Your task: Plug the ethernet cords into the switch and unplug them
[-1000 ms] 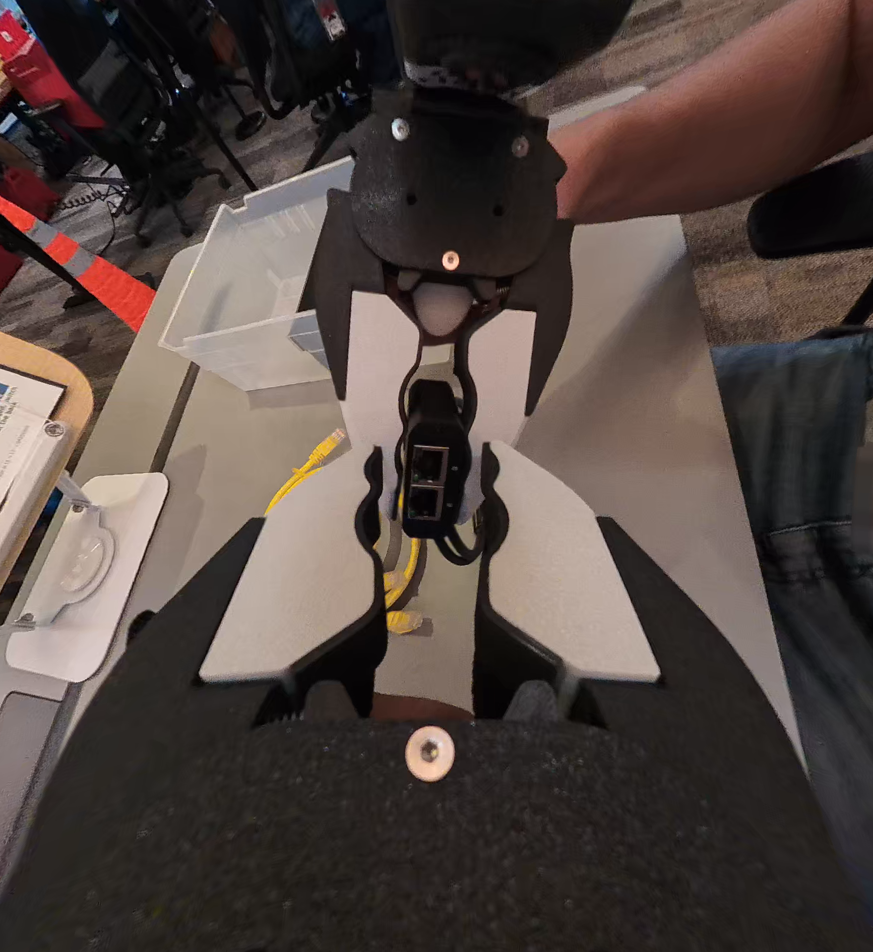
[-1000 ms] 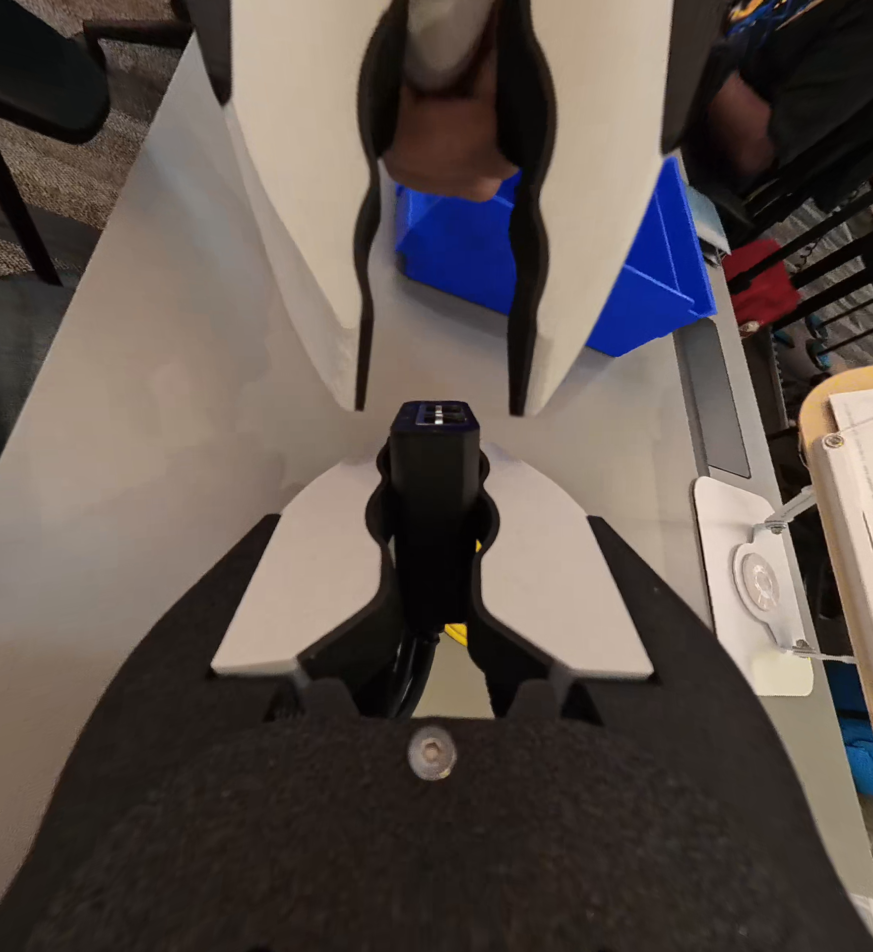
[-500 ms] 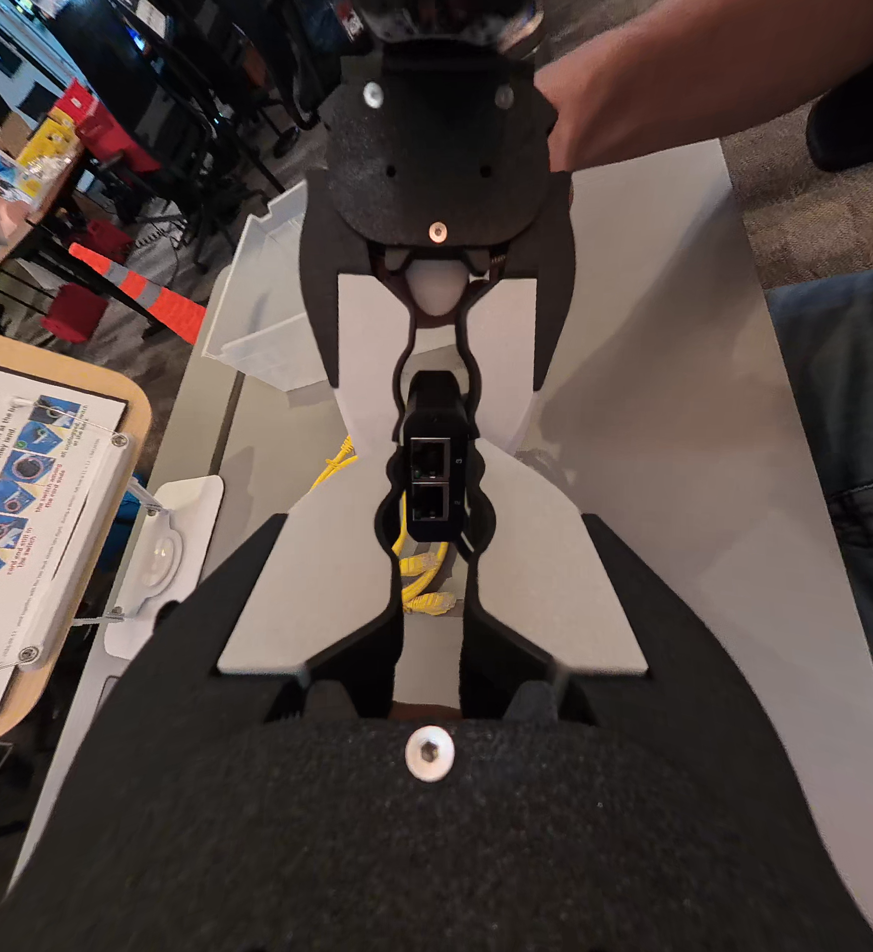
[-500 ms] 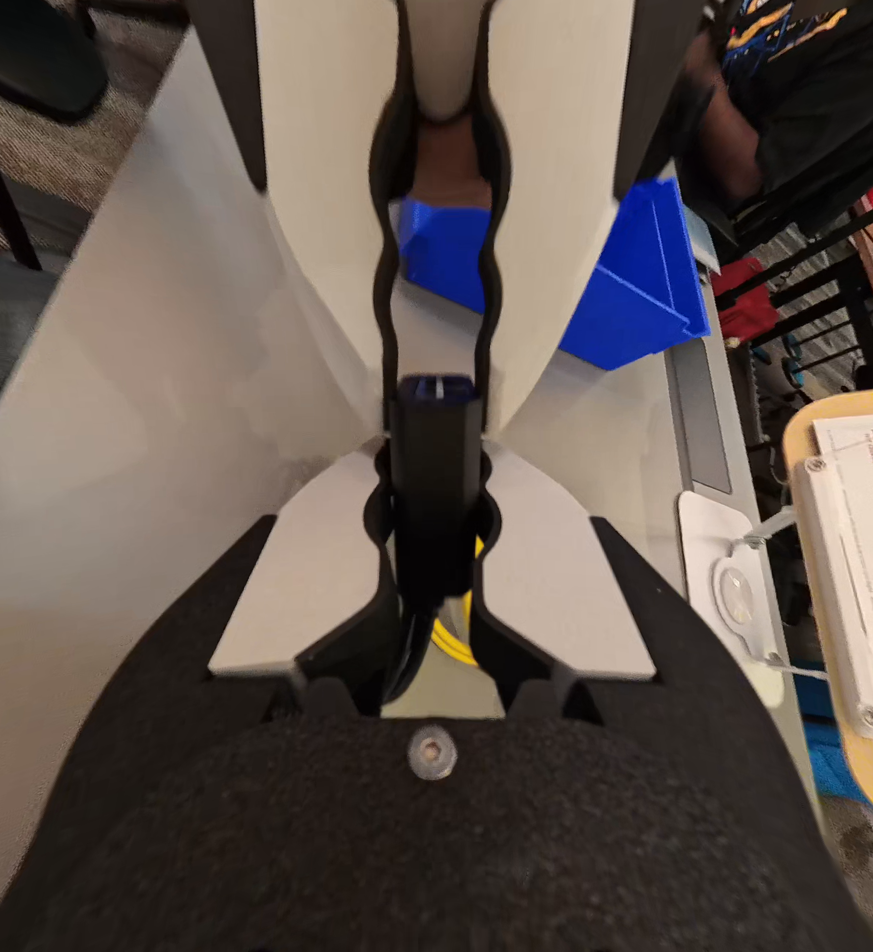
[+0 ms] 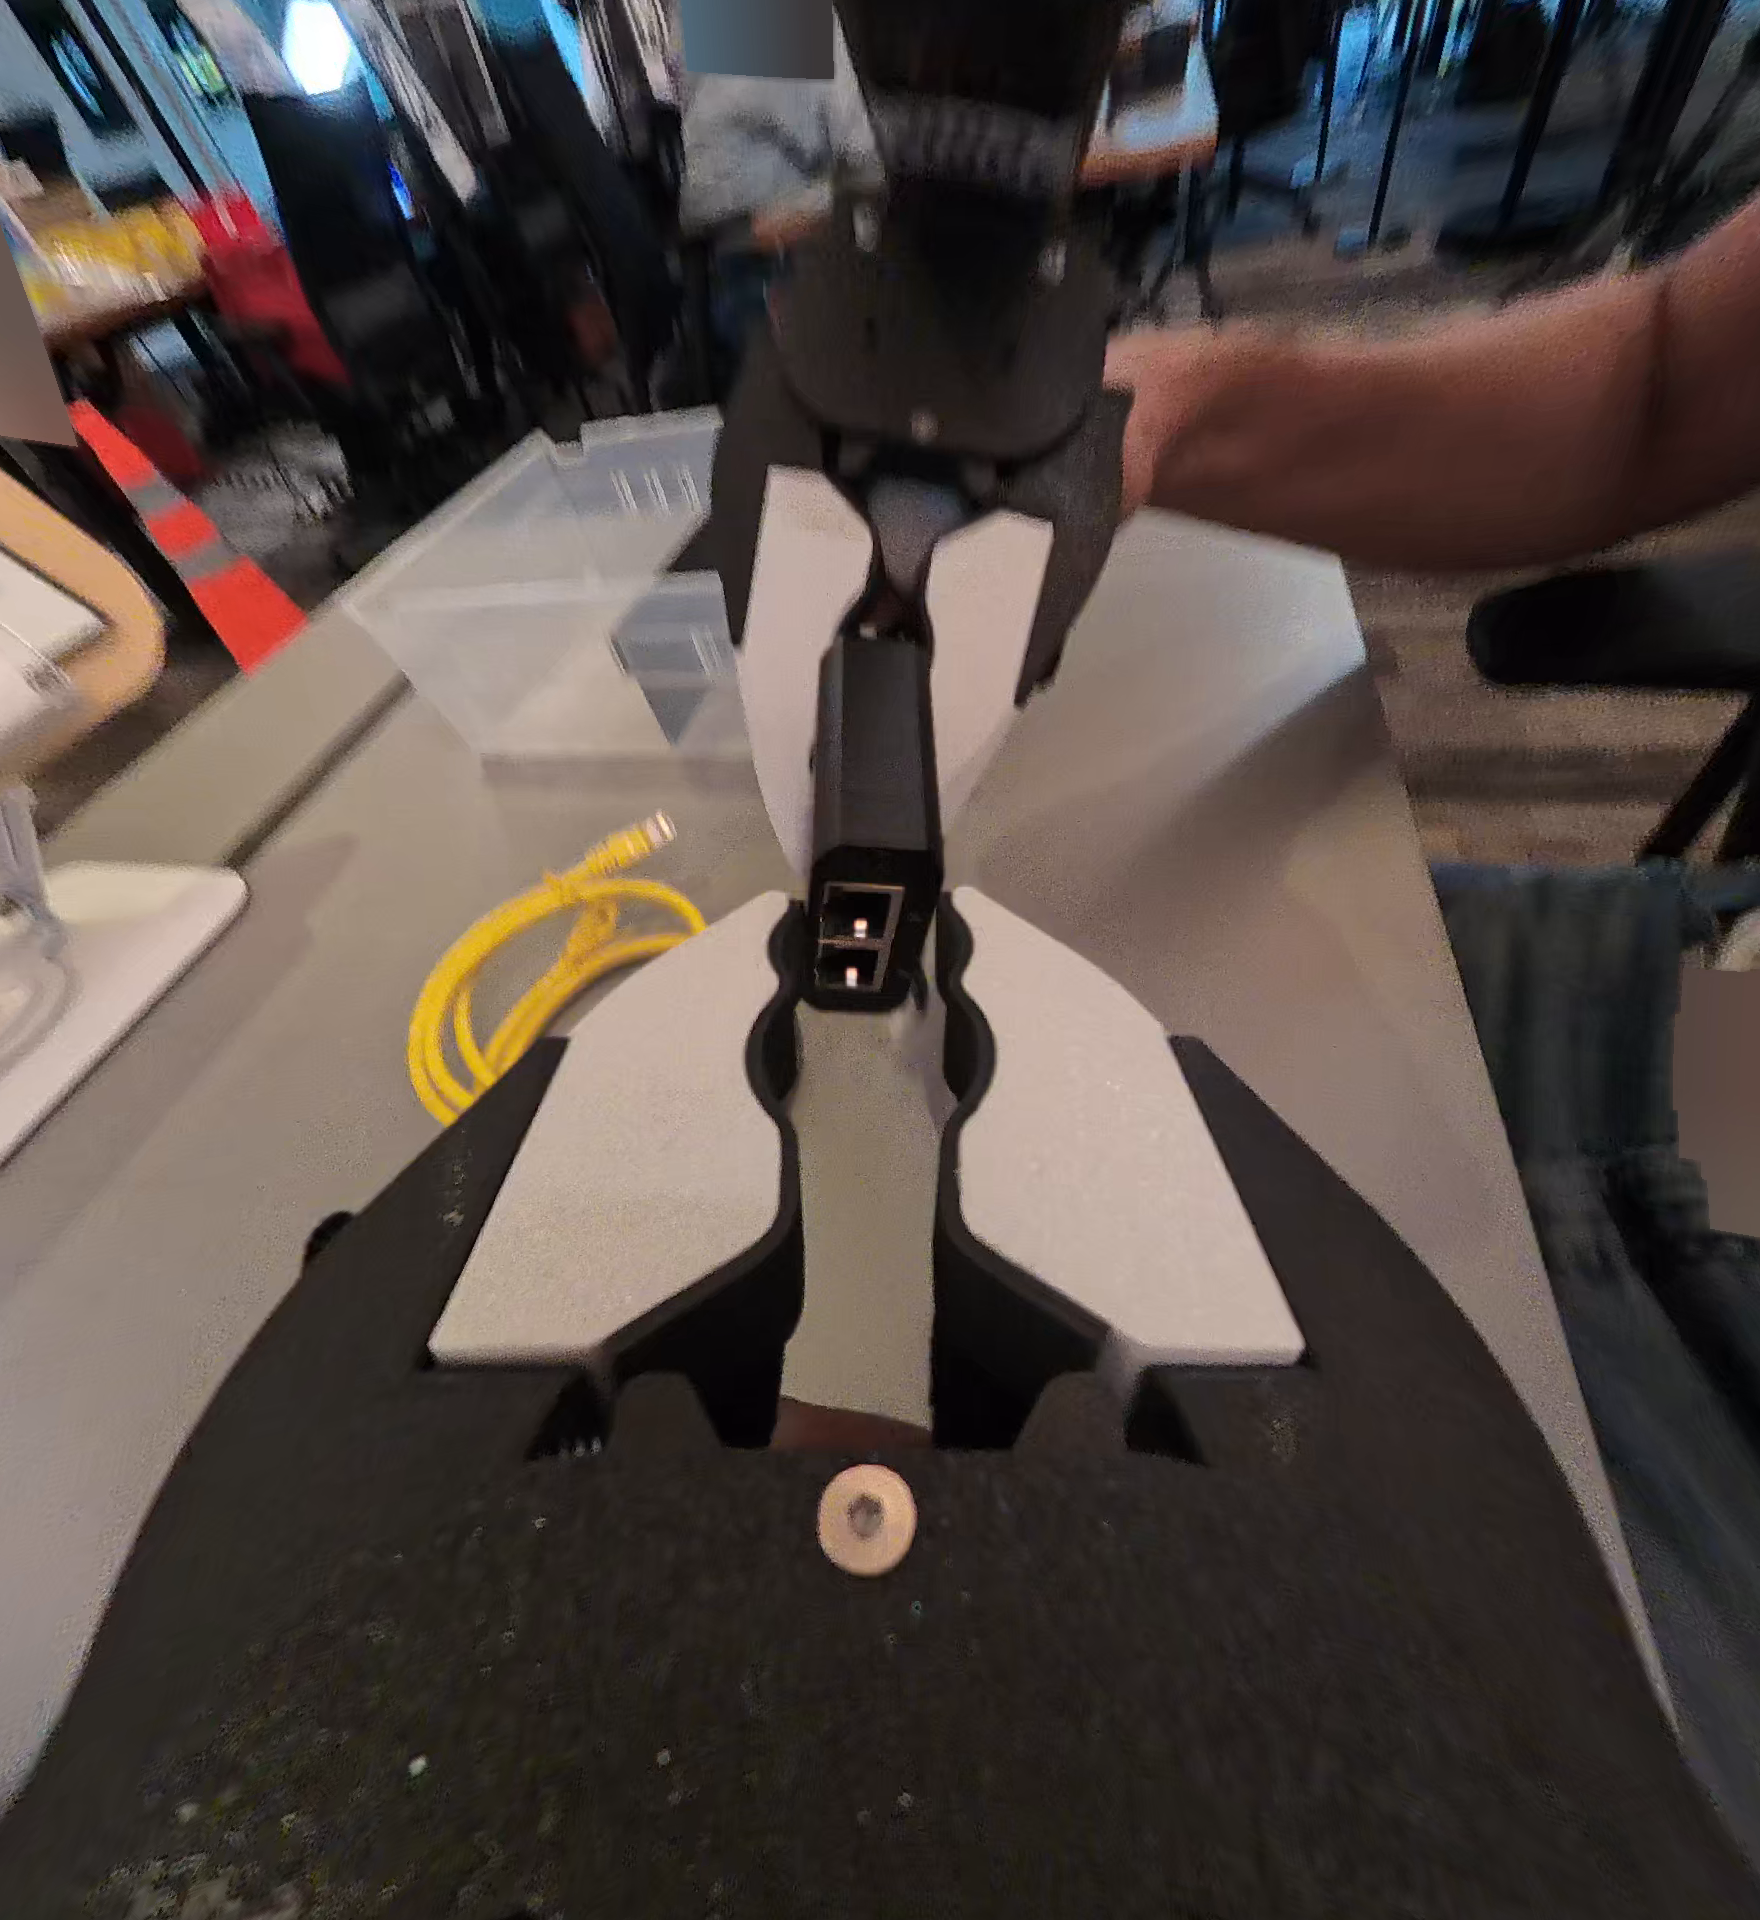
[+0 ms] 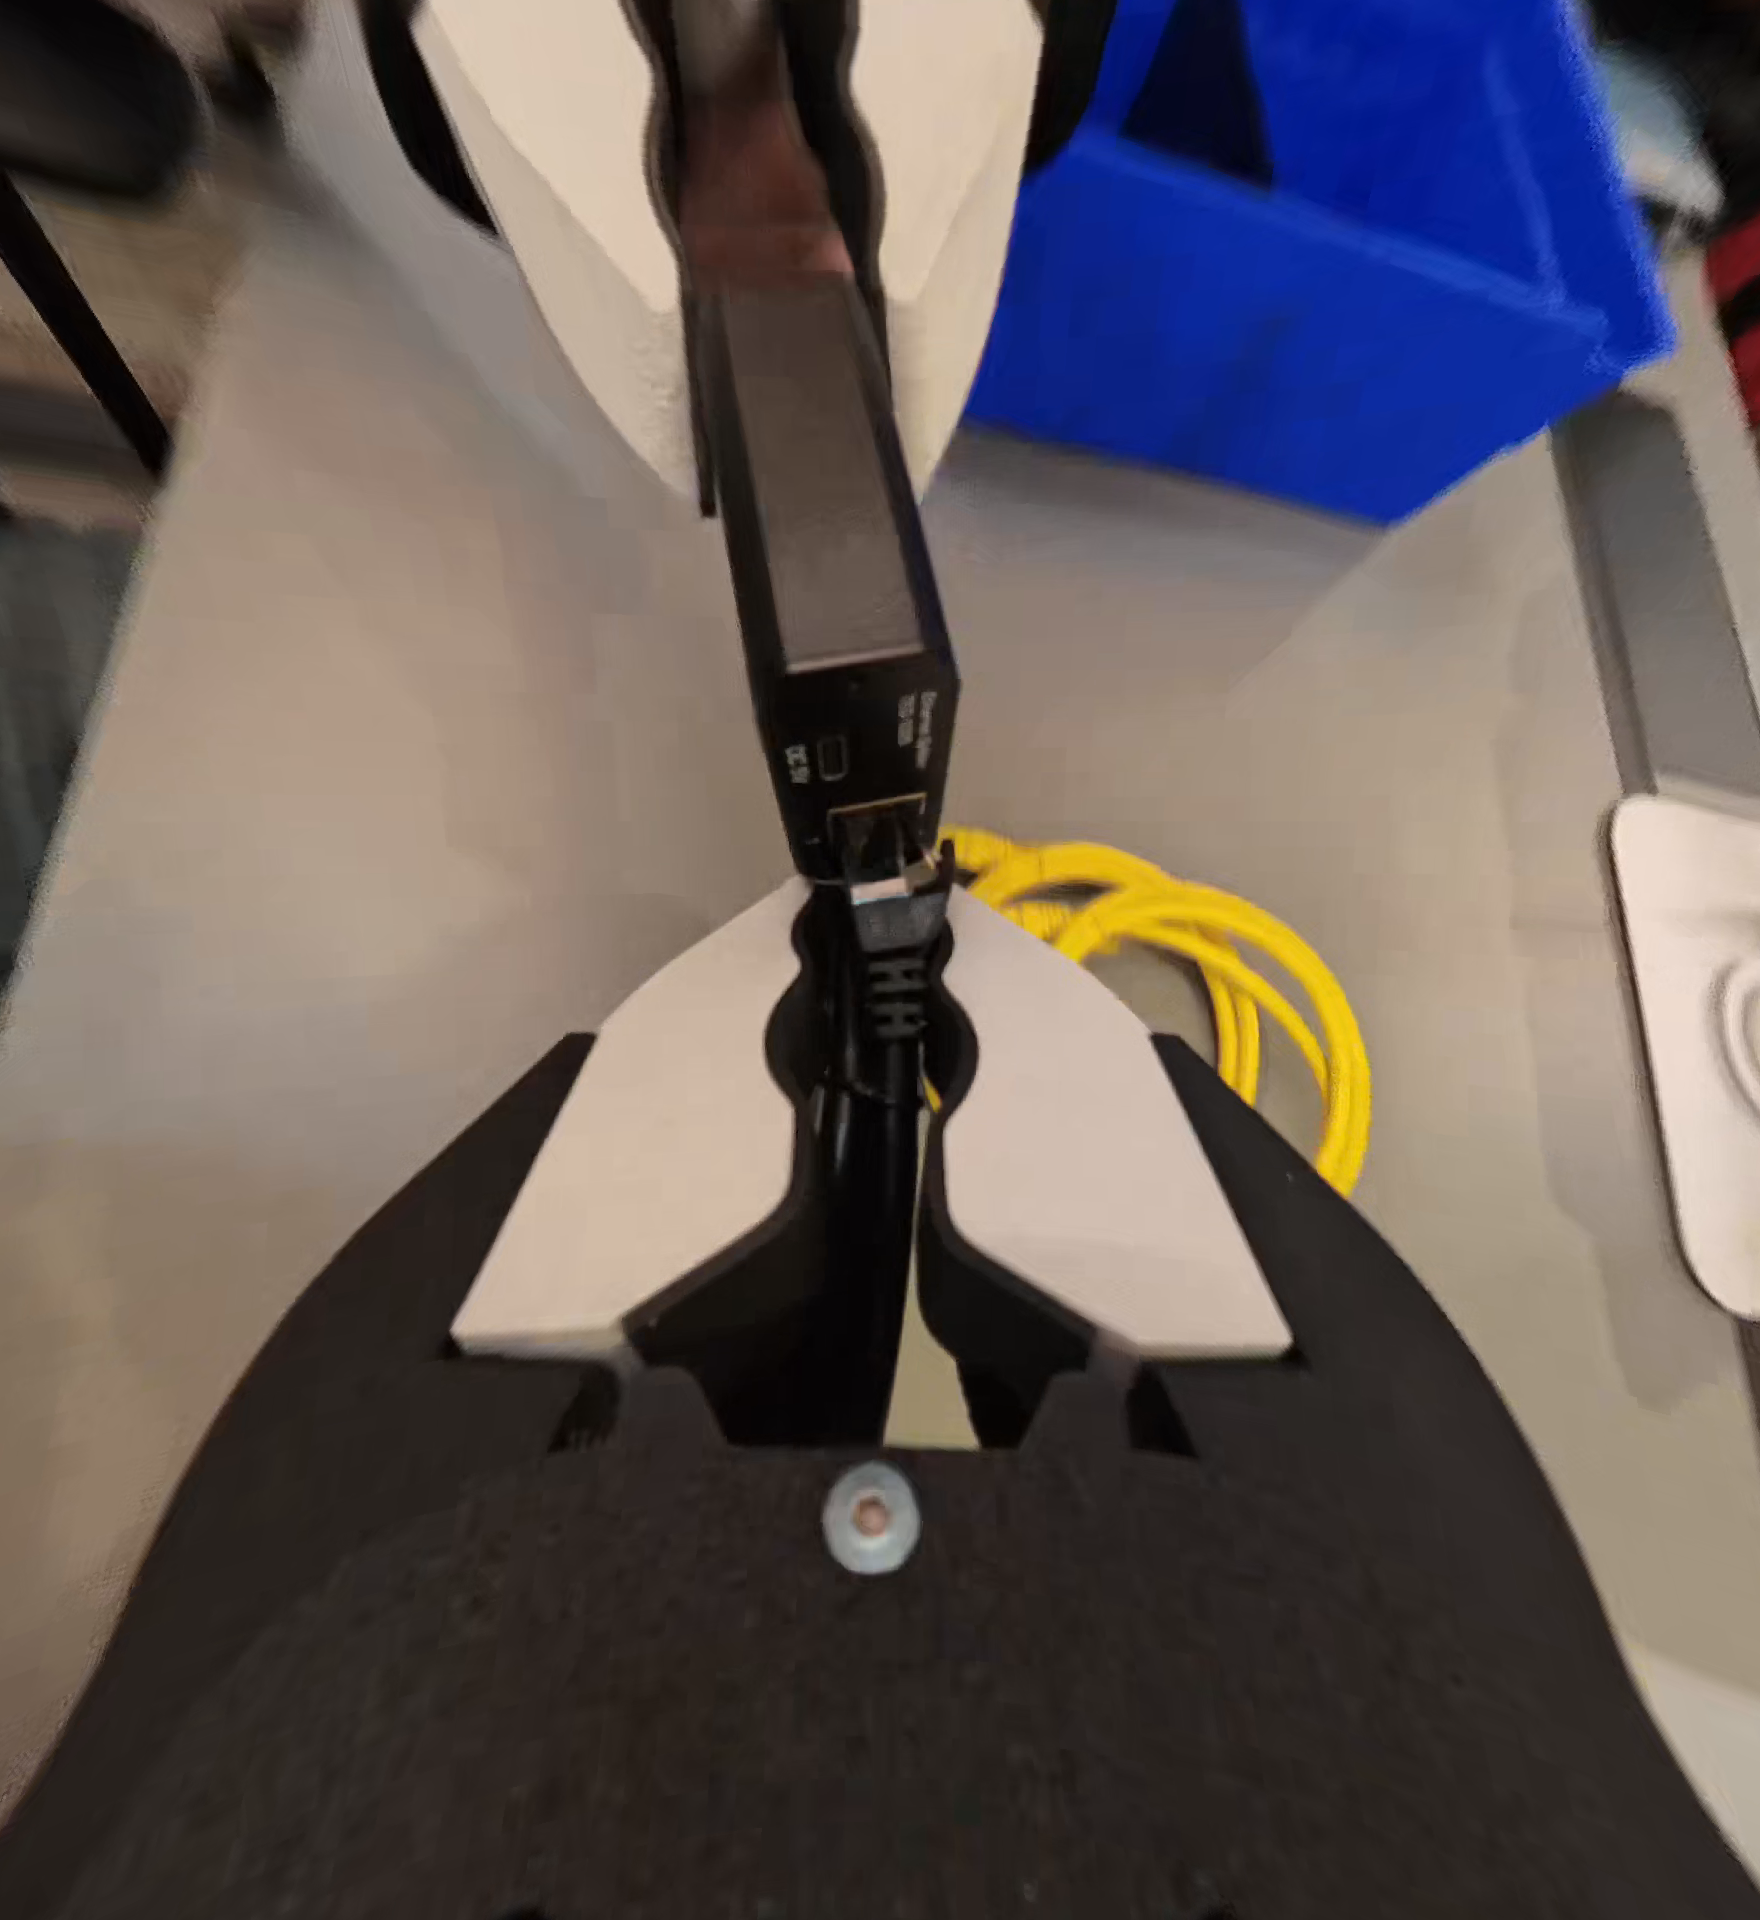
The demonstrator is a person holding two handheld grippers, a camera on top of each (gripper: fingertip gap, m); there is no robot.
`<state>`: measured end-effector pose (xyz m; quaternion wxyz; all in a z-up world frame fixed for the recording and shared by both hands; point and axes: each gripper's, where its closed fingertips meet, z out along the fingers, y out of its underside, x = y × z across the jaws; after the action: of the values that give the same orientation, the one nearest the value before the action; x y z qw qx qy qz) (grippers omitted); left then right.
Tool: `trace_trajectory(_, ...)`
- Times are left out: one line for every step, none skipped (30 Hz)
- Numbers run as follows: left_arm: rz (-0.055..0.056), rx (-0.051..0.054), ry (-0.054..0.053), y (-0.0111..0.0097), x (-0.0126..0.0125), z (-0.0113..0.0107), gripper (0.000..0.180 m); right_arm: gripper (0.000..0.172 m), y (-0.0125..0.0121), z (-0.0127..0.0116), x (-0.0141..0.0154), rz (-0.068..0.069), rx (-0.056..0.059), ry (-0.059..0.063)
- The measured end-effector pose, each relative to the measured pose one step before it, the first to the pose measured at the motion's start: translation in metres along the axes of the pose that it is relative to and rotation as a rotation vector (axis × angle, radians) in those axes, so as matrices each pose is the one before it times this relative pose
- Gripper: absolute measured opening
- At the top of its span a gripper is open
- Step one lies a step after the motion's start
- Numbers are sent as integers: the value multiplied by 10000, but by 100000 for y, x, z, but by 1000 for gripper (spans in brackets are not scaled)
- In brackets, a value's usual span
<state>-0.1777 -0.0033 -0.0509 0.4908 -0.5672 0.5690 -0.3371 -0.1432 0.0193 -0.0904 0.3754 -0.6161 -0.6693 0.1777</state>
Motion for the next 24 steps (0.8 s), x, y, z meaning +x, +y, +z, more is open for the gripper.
trace_trajectory(-97, -543, -28, 856, -41, 253, 30, 12, 733, 114, 20, -148, -718, -60)
trace_trajectory(-102, -431, -193, 483, -222, 221, 41, 12, 511, 45, -160, -33, -592, -250)
trace_trajectory(-86, -411, -46, 255, 2, 195, 51, 12, 323, -16, 52, -53, -466, -82)
trace_trajectory(-40, -447, -46, 101, -10, 200, 59, 12, 200, -22, 285, -97, -370, 134)
trace_trajectory(33, -332, -231, -167, -206, 156, 60, 12, 192, 16, 246, -56, -358, 105)
trace_trajectory(135, -242, -109, -315, 33, 183, 62, 12, 100, 84, 198, -7, -263, 62)
trace_trajectory(160, -251, -58, -310, 151, 242, 62, 12, 13, 157, 189, 35, -176, 62)
trace_trajectory(201, -354, -295, -151, -236, 352, 62, 12, -43, 201, 177, 17, -138, 81)
trace_trajectory(324, -432, -280, 89, -209, 443, 62, 12, -67, 218, 148, 5, -113, 88)
trace_trajectory(366, -444, -317, 246, -289, 478, 60, 13, -129, 178, 66, 4, -56, 50)
trace_trajectory(318, -407, -364, 334, -399, 522, 57, 13, -300, 81, -24, 41, 90, -28)
trace_trajectory(250, -340, -188, 333, -161, 557, 56, 13, -448, -37, -108, 102, 206, -98)
trace_trajectory(149, -268, -244, 331, -262, 527, 48, 13, -482, -113, -134, 117, 231, -88)
trace_trajectory(160, -215, -270, 341, -289, 458, 40, 13, -479, -170, -93, 133, 218, -56)
trace_trajectory(189, -43, -183, 143, -137, 245, 39, 13, -359, -185, -230, 127, 172, -152)
trace_trajectory(55, 96, -112, -57, -62, 97, 39, 13, 36, -128, -100, 119, 10, -97)
trace_trajectory(-92, 130, 41, -111, 117, 49, 38, 13, -35, -132, -119, 126, 156, -142)
trace_trajectory(-111, 94, 131, -65, 210, 100, 38, 13, 83, -63, -203, 85, 70, -172)
trace_trajectory(-41, 54, 140, 22, 226, 157, 38, 13, 156, -25, -189, -1, -6, -100)
trace_trajectory(53, 39, 63, 114, 146, 203, 38, 14, 211, -8, -147, -97, -75, -19)
trace_trajectory(83, 67, 14, 197, 39, 226, 38, 15, 245, -99, -85, -144, -123, 40)
trace_trajectory(-42, 18, 24, 358, -51, 263, 38, 15, 218, -244, -12, -98, -110, 51)
trace_trajectory(-198, 60, 112, 361, -52, 210, 38, 17, 107, -372, 3, -24, -34, 26)
trace_trajectory(-237, 286, 79, 50, -124, 73, 38, 22, 69, -430, 71, 22, 7, 50)
